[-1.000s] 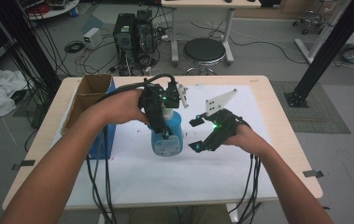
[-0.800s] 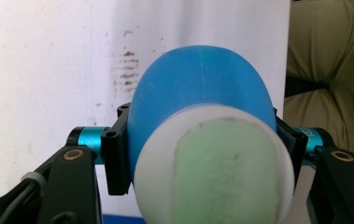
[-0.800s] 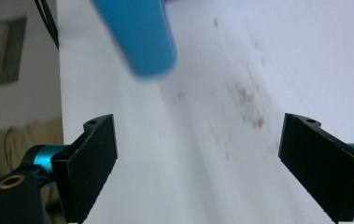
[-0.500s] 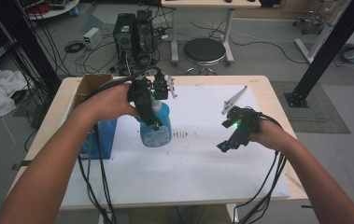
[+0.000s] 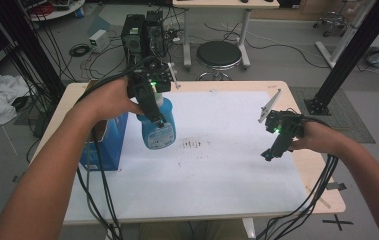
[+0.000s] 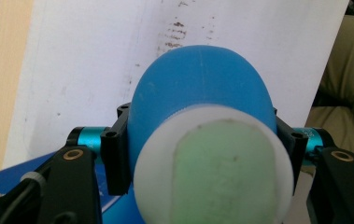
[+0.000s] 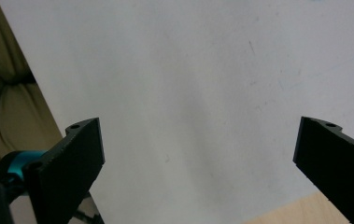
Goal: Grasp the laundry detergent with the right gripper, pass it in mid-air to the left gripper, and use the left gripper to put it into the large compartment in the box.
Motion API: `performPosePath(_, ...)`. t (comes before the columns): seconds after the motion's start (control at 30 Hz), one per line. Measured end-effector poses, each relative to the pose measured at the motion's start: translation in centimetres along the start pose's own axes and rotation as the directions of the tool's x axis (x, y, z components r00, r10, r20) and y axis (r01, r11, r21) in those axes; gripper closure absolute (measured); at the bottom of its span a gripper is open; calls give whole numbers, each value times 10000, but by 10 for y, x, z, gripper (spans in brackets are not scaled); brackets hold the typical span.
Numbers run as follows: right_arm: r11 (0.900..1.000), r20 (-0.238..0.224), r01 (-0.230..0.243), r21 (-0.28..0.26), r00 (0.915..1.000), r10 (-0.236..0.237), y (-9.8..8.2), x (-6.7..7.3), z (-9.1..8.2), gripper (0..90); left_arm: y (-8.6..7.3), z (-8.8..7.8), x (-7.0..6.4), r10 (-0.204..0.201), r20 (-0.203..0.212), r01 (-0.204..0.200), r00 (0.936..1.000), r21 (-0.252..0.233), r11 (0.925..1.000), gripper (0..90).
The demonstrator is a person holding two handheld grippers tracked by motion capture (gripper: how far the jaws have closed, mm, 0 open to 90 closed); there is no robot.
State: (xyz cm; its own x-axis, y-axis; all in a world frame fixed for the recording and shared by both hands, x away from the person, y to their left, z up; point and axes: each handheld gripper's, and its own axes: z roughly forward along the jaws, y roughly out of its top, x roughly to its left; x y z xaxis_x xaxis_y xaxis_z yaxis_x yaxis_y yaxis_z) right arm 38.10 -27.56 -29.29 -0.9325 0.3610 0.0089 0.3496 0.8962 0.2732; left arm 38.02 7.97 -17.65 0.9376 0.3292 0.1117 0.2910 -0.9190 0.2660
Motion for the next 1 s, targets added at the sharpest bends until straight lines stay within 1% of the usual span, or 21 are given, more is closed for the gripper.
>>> performPosePath(0.07, 9998, -5, 193, 111, 9998, -193, -4, -2, -5, 9, -1, -5, 3, -298, -5, 298, 9996, 53, 9995, 378)
performPosePath(0.1, 9997, 4, 189, 152, 9998, -189, -5, -2, -7, 9, -2, -8, 5, -483, 8, 483, 9988, 90, 9988, 379)
performPosePath(0.13, 9995, 55, 258, 158, 9997, -259, -7, -4, -9, 9, -3, -11, 7, -749, 10, 749, 9972, 68, 9972, 379)
performPosePath(0.17, 9995, 116, 219, 210, 9997, -222, -9, -5, -10, 9, -4, -15, 9, -948, -26, 948, 9955, 99, 9954, 379)
performPosePath(0.2, 9995, 121, 238, 229, 9996, -241, -10, -6, -12, 9, -5, -19, 11, -1062, -89, 1063, 9943, 102, 9943, 379)
performPosePath(0.23, 9996, 118, 206, 215, 9997, -209, -12, -7, -13, 9, -6, -22, 12, -1293, -168, 1294, 9915, 52, 9916, 379)
performPosePath(0.27, 9995, 105, 245, 217, 9996, -247, -13, -9, -14, 9, -8, -26, 13, -1398, -263, 1399, 9898, 5, 9902, 378)
performPosePath(0.33, 9995, -7, 280, 171, 9996, -280, -15, -11, -16, 9, -10, -33, 16, -1415, -375, 1416, 9892, -22, 9899, 379)
performPosePath(0.4, 9993, -31, 323, 192, 9995, -322, -16, -12, -17, 10, -15, -41, 19, -1369, -400, 1365, 9898, -106, 9906, 379)
performPosePath(0.5, 9993, -33, 361, 126, 9993, -361, -16, -14, -20, 10, -22, -55, 23, -1539, -401, 1533, 9873, -160, 9880, 379)
performPosePath(0.63, 9993, 15, 370, 102, 9993, -370, -15, -16, -22, 9, -31, -74, 28, -1721, -513, 1702, 9838, -378, 9847, 379)
performPosePath(0.8, 9991, -92, 398, 118, 9992, -396, -15, -18, -22, 10, -45, -93, 34, -1905, -589, 1884, 9799, -397, 9813, 379)
performPosePath(0.93, 9991, -76, 410, 146, 9991, -409, -14, -19, -23, 9, -59, -107, 39, -2159, -725, 2125, 9737, -513, 9758, 379)
performPosePath(1.0, 9991, -104, 405, 101, 9991, -404, -14, -19, -24, 9, -67, -113, 42, -2345, -765, 2302, 9691, -617, 9712, 380)
